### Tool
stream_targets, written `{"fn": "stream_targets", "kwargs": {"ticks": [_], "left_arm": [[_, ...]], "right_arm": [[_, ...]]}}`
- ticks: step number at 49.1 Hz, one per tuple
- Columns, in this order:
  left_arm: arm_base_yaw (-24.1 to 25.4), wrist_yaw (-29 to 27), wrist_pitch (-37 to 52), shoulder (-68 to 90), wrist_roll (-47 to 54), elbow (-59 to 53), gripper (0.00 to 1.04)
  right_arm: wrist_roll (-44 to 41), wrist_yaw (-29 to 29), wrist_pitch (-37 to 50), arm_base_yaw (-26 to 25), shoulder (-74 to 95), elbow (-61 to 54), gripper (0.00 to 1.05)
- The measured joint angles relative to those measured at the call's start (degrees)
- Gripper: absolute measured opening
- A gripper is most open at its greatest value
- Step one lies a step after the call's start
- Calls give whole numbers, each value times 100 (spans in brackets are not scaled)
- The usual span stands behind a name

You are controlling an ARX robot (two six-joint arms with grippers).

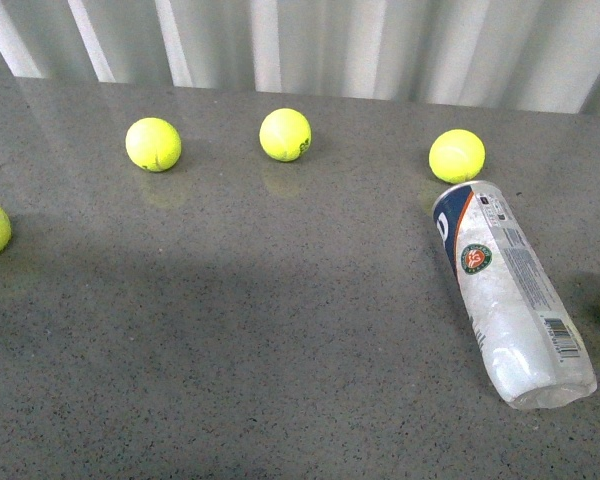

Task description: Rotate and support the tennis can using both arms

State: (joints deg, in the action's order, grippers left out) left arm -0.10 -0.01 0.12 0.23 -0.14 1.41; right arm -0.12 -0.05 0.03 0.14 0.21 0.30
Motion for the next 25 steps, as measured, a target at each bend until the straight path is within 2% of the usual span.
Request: {"fn": "stream_targets", "kwargs": {"ticks": [25], "left_arm": [[0, 0, 0, 0, 0, 0, 98]], "right_arm": [[0, -2, 0, 0, 0, 0, 97]]}}
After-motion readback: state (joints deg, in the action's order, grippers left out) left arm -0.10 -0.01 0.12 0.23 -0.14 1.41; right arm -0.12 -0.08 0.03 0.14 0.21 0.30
